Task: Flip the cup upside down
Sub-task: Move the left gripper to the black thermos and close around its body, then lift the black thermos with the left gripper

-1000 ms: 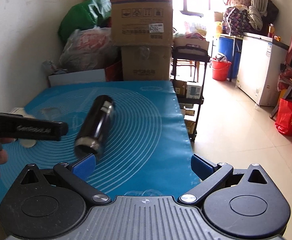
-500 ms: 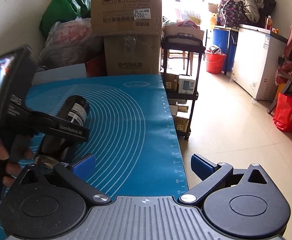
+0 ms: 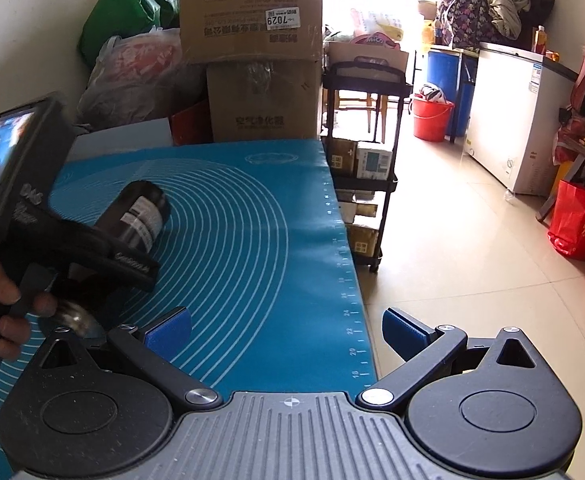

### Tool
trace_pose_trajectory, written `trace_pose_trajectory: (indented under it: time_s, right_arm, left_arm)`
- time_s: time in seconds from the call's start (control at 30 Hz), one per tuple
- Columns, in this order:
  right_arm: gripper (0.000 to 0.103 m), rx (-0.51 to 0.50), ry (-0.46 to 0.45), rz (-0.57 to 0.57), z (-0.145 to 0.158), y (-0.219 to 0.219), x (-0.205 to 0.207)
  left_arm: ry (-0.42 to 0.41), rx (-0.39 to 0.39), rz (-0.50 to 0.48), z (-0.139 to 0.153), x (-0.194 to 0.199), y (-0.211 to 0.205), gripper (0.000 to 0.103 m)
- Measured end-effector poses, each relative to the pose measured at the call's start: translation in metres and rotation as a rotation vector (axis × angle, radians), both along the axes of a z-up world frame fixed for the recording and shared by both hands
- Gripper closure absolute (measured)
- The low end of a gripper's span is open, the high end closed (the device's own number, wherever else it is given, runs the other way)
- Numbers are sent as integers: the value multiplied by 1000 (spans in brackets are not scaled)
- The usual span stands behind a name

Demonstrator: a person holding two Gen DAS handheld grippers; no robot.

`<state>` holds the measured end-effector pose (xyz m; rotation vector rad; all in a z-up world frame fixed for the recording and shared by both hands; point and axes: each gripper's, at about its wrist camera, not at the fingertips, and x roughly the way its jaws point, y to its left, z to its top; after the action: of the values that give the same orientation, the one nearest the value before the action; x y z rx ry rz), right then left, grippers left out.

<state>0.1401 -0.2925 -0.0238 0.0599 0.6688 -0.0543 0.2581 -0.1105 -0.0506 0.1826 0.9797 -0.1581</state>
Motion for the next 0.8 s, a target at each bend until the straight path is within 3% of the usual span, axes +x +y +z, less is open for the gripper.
trace_pose_trajectory:
  time_s: [0.37, 0.8]
  right_arm:
    - [0, 6, -16, 12, 16, 11, -34]
    - [0, -6, 11, 59, 19, 42, -67]
  left_arm:
    - [-96, -35, -30, 26, -68, 26, 32]
    - [-78, -38, -26, 6, -133, 62, 32]
